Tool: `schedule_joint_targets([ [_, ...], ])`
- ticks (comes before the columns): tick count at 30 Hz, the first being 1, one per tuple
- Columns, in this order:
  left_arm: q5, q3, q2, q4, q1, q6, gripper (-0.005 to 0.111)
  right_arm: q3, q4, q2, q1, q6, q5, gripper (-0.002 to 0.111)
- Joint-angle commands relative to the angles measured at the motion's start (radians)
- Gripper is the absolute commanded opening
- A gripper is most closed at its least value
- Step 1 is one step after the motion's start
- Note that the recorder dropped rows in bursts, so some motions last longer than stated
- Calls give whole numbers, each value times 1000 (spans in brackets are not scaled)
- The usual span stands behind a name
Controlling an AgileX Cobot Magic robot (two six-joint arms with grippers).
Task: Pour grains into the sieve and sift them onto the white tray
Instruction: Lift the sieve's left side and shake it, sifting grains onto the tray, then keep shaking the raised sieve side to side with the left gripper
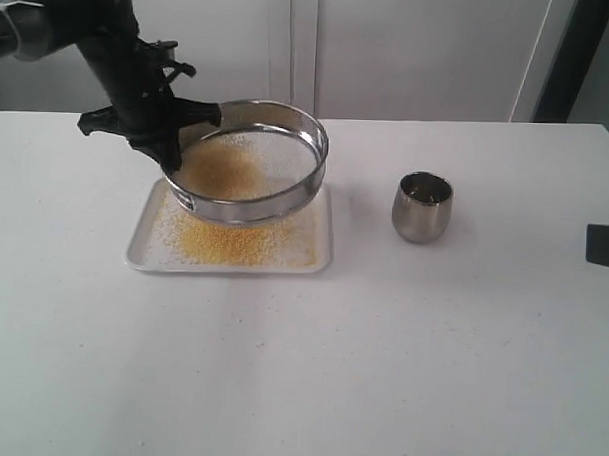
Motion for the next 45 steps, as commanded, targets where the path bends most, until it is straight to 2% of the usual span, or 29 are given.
schedule_joint_targets([
  [1, 37, 3, -20, 42, 34, -110, 0, 4, -10, -6, -6, -6, -9, 0],
  [3, 12, 13, -12, -165, 50, -33, 0, 4, -10, -6, -6, -6, -9, 0],
  [4, -24, 23, 1, -252, 27, 51, 0, 4, -10, -6, -6, -6, -9, 0],
  [5, -47, 25, 11, -253, -9, 67, 0, 4, -10, -6, -6, -6, -9, 0],
  [7, -62, 25, 25, -94, -62, 7, 0, 4, -10, -6, -6, -6, -9, 0],
  [8, -14, 25, 21, 40, -49, -51, 0, 4, -10, -6, -6, -6, -9, 0],
  [9, 15, 25, 12, 84, -20, -66, 0, 4, -10, -6, -6, -6, -9, 0],
  [10, 41, 25, -7, 81, 40, -81, 0, 4, -10, -6, -6, -6, -9, 0],
  [12, 36, 30, -19, -76, 81, -53, 0, 4, -10, -6, -6, -6, -9, 0],
  [13, 12, 38, -9, -101, 53, -24, 0, 4, -10, -6, -6, -6, -9, 0],
  [14, -14, 40, 11, -79, -26, -7, 0, 4, -10, -6, -6, -6, -9, 0],
  [16, 24, 27, 11, 60, -59, -25, 0, 4, -10, -6, -6, -6, -9, 0],
  [17, 83, 12, -9, 143, -15, -33, 0, 4, -10, -6, -6, -6, -9, 0],
  [18, 103, 10, -32, 158, 35, -65, 0, 4, -10, -6, -6, -6, -9, 0],
  [19, 103, 10, -53, 94, 98, -74, 0, 4, -10, -6, -6, -6, -9, 0],
  [20, 91, 12, -55, -17, 119, -44, 0, 4, -10, -6, -6, -6, -9, 0],
  [21, 40, 37, -46, -111, 102, 15, 0, 4, -10, -6, -6, -6, -9, 0],
  [22, 1, 54, -32, -121, 57, 29, 0, 4, -10, -6, -6, -6, -9, 0],
  [23, -8, 56, -12, -99, 8, 29, 0, 4, -10, -6, -6, -6, -9, 0],
  [26, 26, 50, -16, -12, -11, 27, 0, 4, -10, -6, -6, -6, -9, 0],
  [28, 70, 39, -45, 102, 33, -19, 0, 4, -10, -6, -6, -6, -9, 0],
  [29, 75, 39, -58, 108, 58, -44, 0, 4, -10, -6, -6, -6, -9, 0],
  [31, 64, 41, -71, -1, 100, -53, 0, 4, -10, -6, -6, -6, -9, 0],
  [32, 52, 41, -63, -55, 99, -32, 0, 4, -10, -6, -6, -6, -9, 0],
  [34, -4, 55, -38, -113, 49, 4, 0, 4, -10, -6, -6, -6, -9, 0],
  [38, -21, 56, -5, -34, -19, 4, 0, 4, -10, -6, -6, -6, -11, 0],
  [41, 19, 43, -33, 72, 40, -47, 0, 4, -10, -6, -6, -6, -9, 0],
  [43, 15, 40, -55, -12, 99, -51, 0, 4, -10, -6, -6, -6, -9, 0],
  [45, -11, 56, -50, -108, 104, -2, 0, 4, -10, -6, -6, -6, -9, 0],
])
